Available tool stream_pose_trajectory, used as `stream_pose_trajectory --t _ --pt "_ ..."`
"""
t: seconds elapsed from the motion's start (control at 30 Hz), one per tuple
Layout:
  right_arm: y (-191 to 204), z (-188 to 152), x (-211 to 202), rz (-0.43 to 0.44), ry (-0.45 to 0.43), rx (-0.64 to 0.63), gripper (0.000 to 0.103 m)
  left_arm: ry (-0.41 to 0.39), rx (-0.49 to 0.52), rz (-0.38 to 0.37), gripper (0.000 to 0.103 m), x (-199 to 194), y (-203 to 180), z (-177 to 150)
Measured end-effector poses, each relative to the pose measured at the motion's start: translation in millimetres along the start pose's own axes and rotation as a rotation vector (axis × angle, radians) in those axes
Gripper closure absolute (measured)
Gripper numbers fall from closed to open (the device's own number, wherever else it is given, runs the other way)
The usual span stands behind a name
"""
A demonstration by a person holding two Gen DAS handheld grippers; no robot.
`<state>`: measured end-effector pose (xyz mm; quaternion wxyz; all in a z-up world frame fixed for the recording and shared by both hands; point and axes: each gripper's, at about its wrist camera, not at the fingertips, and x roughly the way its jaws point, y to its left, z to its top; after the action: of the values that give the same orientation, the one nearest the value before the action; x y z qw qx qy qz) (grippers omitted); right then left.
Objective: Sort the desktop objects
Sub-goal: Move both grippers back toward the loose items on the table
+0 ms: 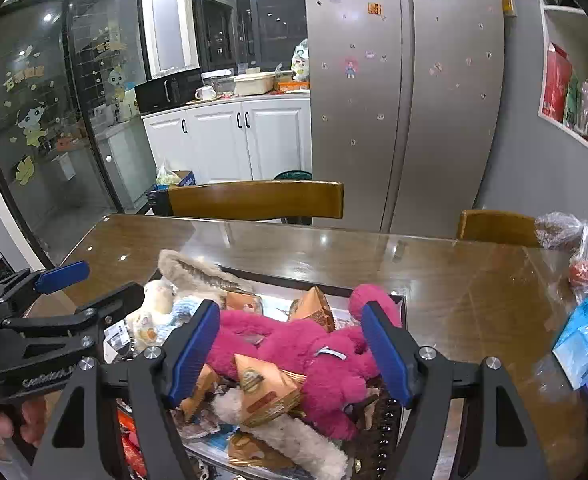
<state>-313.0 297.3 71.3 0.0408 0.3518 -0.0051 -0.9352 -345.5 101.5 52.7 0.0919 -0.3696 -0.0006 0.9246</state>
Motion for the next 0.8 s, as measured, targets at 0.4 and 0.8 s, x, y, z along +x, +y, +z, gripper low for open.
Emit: stream_pose_trajectory --t 0.4,0.8 --pt "31 -18 -38 0.025 -0.036 -0.061 0.028 -0.034 -0.004 0.0 0.018 -60 29 -43" --pt "63 -66 -65 0.005 0.0 -0.119 0.028 0.027 0.033 -0.012 0.018 -81 41 -121"
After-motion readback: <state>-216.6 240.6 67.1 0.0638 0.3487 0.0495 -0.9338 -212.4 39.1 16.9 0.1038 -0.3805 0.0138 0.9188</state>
